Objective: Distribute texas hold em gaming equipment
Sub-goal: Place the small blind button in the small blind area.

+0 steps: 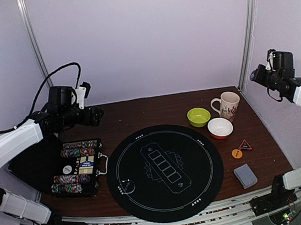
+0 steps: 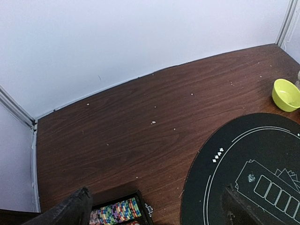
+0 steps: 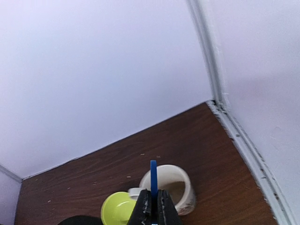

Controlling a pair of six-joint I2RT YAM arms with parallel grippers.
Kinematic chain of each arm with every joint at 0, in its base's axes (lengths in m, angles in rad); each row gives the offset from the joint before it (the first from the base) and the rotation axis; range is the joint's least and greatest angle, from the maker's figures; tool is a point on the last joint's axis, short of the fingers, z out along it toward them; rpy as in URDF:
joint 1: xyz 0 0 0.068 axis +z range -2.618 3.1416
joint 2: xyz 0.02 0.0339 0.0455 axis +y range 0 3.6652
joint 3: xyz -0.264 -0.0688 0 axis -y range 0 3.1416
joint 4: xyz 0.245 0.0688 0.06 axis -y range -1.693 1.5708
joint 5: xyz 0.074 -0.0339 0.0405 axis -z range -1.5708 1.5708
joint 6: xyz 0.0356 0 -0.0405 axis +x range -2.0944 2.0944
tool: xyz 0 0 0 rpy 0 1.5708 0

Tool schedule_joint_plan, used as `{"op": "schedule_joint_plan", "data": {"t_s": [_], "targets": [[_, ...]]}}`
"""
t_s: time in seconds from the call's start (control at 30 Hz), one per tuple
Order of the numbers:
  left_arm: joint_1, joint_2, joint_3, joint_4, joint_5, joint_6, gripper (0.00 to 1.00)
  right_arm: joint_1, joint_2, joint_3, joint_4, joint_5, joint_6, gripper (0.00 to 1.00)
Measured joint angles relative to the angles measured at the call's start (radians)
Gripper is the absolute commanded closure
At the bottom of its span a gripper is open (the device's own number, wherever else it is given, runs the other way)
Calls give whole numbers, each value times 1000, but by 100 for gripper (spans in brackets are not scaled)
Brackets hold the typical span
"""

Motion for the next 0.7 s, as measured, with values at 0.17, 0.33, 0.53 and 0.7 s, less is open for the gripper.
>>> {"op": "schedule_joint_plan", "data": {"t_s": [0.17, 0.33, 0.53, 0.7], "targets": [[0, -14, -3, 0, 19, -3, 2, 192, 59, 137, 8, -134, -56, 100], [0, -15, -6, 0, 51, -21, 2, 454, 169, 262, -14, -276, -150, 100], [0, 8, -7, 1, 95, -61, 2, 671, 278, 298, -52, -306, -169, 100], [0, 45, -19, 0, 112, -86, 2, 785, 356, 300, -73, -274, -153, 100]]}}
